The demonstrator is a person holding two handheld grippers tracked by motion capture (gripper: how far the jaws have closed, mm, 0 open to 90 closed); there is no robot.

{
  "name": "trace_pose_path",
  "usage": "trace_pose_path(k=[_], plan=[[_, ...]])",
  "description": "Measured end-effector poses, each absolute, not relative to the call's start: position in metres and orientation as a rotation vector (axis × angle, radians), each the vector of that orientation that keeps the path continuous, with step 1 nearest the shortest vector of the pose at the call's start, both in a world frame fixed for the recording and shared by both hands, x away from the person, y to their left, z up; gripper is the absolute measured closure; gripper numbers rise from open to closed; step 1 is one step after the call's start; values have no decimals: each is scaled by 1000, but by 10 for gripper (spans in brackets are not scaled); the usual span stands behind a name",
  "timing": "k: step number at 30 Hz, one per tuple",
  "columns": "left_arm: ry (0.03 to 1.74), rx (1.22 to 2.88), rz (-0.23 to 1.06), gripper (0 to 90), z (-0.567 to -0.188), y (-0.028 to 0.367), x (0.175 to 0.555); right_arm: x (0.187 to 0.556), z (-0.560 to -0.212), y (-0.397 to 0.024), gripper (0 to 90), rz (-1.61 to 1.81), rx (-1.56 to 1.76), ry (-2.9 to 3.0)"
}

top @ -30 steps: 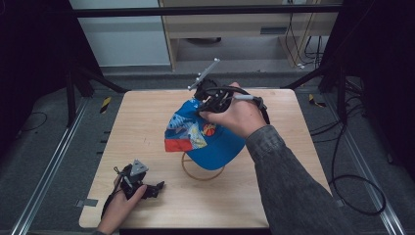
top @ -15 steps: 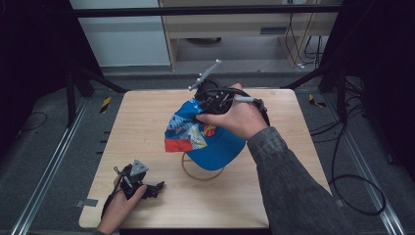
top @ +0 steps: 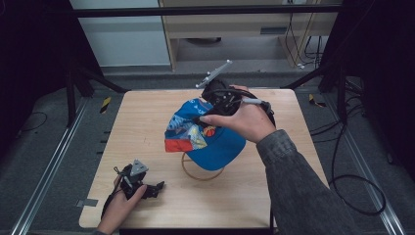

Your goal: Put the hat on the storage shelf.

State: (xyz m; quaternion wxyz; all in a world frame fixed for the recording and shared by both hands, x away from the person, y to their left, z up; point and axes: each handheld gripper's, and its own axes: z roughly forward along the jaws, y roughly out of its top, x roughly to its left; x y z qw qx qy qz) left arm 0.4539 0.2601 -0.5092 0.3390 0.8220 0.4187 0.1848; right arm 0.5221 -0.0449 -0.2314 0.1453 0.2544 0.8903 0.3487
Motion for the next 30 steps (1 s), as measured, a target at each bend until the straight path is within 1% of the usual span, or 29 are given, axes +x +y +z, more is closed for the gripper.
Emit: trace_pose_path(k=[11,12,18,30], plan=[[1090,2141,482,0,-509,260,454,522,-232,-43,172,1006,737,2570],[1090,2141,482,0,-509,260,454,522,-233,-42,140,1001,732,2569],[1090,2141,482,0,-509,260,454,521,-237,-40,87,994,709,2574],[1090,2141,482,0,-509,260,454,518,-241,-44,65,1026,699,2534]])
